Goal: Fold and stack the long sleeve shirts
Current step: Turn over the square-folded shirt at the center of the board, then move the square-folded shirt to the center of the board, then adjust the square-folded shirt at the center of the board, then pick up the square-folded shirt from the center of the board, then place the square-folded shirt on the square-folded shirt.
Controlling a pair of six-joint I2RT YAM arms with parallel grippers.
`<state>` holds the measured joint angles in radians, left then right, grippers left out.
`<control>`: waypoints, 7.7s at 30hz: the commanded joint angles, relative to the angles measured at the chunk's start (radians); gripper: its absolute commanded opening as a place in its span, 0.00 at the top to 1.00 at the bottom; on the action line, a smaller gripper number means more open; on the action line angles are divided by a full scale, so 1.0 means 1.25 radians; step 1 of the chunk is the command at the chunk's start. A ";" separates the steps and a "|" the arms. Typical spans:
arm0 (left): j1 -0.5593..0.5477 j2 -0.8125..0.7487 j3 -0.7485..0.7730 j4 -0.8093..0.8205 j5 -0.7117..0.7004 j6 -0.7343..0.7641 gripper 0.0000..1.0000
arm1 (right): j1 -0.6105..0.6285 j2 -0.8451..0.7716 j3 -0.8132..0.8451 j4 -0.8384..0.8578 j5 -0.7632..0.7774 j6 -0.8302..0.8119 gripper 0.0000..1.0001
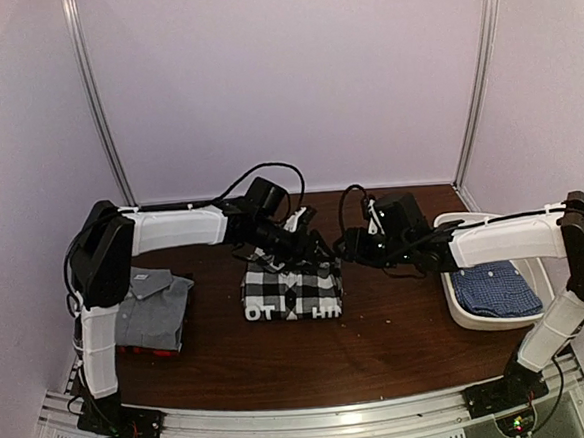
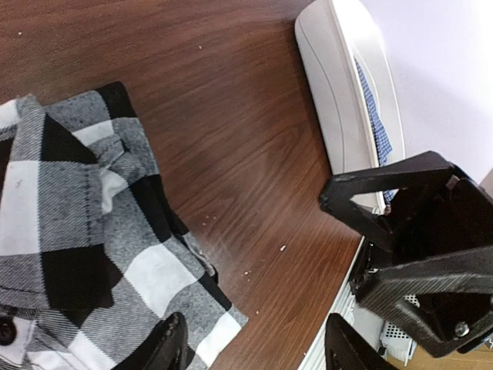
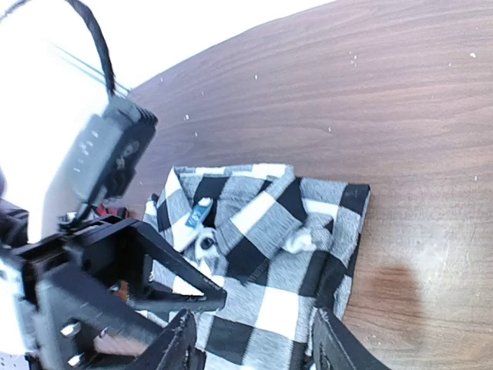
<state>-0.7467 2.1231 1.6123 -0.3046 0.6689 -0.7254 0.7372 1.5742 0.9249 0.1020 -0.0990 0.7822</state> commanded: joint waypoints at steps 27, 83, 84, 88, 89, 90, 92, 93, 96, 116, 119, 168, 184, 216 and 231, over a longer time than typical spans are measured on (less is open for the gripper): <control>0.180 -0.347 -0.514 0.077 -0.239 0.062 0.61 | 0.111 0.098 -0.004 -0.133 0.010 -0.060 0.59; 0.146 -0.240 -0.310 -0.052 -0.395 0.082 0.61 | 0.035 0.213 0.234 -0.220 0.056 -0.235 0.61; 0.146 -0.228 -0.302 -0.054 -0.396 0.084 0.61 | 0.033 0.225 0.243 -0.217 0.051 -0.236 0.61; 0.147 -0.200 -0.292 -0.054 -0.393 0.086 0.61 | 0.031 0.272 0.272 -0.215 0.038 -0.244 0.61; 0.147 -0.196 -0.292 -0.054 -0.392 0.087 0.61 | 0.029 0.282 0.280 -0.217 0.037 -0.245 0.61; 0.147 -0.192 -0.290 -0.053 -0.392 0.087 0.61 | 0.029 0.291 0.287 -0.219 0.034 -0.246 0.61; 0.147 -0.186 -0.288 -0.053 -0.392 0.088 0.61 | 0.027 0.305 0.299 -0.219 0.032 -0.248 0.61; 0.147 -0.183 -0.285 -0.053 -0.393 0.088 0.61 | 0.027 0.312 0.304 -0.220 0.030 -0.249 0.61; 0.147 -0.174 -0.277 -0.053 -0.387 0.090 0.64 | 0.026 0.324 0.313 -0.220 0.030 -0.249 0.62; 0.146 -0.184 -0.202 -0.067 -0.364 0.122 1.00 | 0.025 0.248 0.288 -0.250 0.075 -0.243 1.00; 0.146 -0.184 -0.183 -0.073 -0.365 0.128 1.00 | 0.025 0.223 0.271 -0.256 0.100 -0.238 1.00; 0.135 -0.384 -0.617 0.150 -0.181 -0.062 0.32 | -0.007 0.189 0.098 -0.151 -0.062 -0.214 0.36; 0.064 -0.283 -0.618 0.183 -0.276 -0.153 0.59 | 0.003 0.258 0.054 -0.084 -0.065 -0.174 0.43; 0.092 -0.480 -0.446 -0.150 -0.454 -0.043 1.00 | 0.166 0.180 0.206 -0.042 -0.060 -0.035 1.00; 0.358 -0.715 -0.440 -0.445 -0.674 0.107 1.00 | 0.316 0.489 0.672 -0.033 -0.049 0.047 1.00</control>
<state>-0.3889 1.2652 1.0222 -0.7643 -0.0509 -0.6815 1.0935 2.0682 1.6096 0.0429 -0.1413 0.7979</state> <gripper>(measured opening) 0.057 0.030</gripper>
